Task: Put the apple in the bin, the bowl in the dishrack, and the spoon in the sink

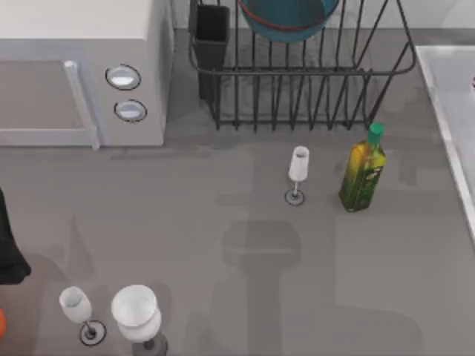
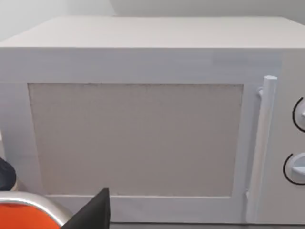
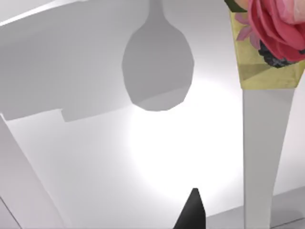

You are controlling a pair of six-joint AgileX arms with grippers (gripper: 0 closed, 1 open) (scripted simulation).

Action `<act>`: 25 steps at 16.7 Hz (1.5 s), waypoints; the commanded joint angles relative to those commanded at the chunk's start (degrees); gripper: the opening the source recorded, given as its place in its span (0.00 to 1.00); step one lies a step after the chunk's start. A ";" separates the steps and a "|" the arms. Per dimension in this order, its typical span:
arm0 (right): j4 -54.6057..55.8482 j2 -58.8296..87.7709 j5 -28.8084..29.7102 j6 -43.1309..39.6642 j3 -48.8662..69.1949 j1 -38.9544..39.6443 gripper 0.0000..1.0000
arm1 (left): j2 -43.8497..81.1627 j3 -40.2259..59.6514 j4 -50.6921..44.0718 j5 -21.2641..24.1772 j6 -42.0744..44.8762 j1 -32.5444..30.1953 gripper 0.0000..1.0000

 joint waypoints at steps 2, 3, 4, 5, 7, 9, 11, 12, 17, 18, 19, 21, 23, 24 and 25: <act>0.00 0.00 0.00 0.00 0.00 0.00 0.00 | 0.00 0.00 0.00 0.00 0.00 0.00 1.00; 0.08 -0.01 -0.01 0.05 -0.12 0.18 0.00 | 0.00 0.00 0.00 0.00 0.00 0.00 1.00; 0.27 -0.10 -0.01 0.07 -0.31 0.18 0.00 | 0.00 0.00 0.00 0.00 0.00 0.00 1.00; 1.04 -0.39 -0.02 0.12 -1.05 0.16 0.00 | 0.00 0.00 0.00 0.00 0.00 0.00 1.00; 3.65 -1.06 -0.03 0.16 -3.92 0.12 0.00 | 0.00 0.00 0.00 0.00 0.00 0.00 1.00; 6.43 -1.57 -0.03 0.13 -8.02 0.08 0.00 | 0.00 0.00 0.00 0.00 0.00 0.00 1.00; 9.42 -2.11 -0.04 0.12 -12.11 0.04 0.00 | 0.00 0.00 0.00 0.00 0.00 0.00 1.00; 10.88 -2.38 -0.04 0.08 -13.71 0.01 0.00 | 0.00 0.00 0.00 0.00 0.00 0.00 1.00; 12.74 -2.75 -0.04 -0.05 -15.49 -0.03 0.00 | 0.00 0.00 0.00 0.00 0.00 0.00 1.00; 12.74 -2.75 -0.04 -0.05 -15.49 -0.03 0.00 | 0.00 0.00 0.00 0.00 0.00 0.00 1.00; 12.74 -2.75 -0.04 -0.05 -15.49 -0.03 0.08 | 0.00 0.00 0.00 0.00 0.00 0.00 1.00; 12.74 -2.75 -0.04 -0.05 -15.49 -0.03 0.23 | 0.00 0.00 0.00 0.00 0.00 0.00 1.00; 12.74 -2.75 -0.04 -0.05 -15.49 -0.03 0.38 | 0.00 0.00 0.00 0.00 0.00 0.00 1.00; 12.74 -2.75 -0.04 -0.05 -15.49 -0.03 0.45 | 0.00 0.00 0.00 0.00 0.00 0.00 1.00; 12.74 -2.75 -0.04 -0.05 -15.49 -0.03 0.53 | 0.00 0.00 0.00 0.00 0.00 0.00 1.00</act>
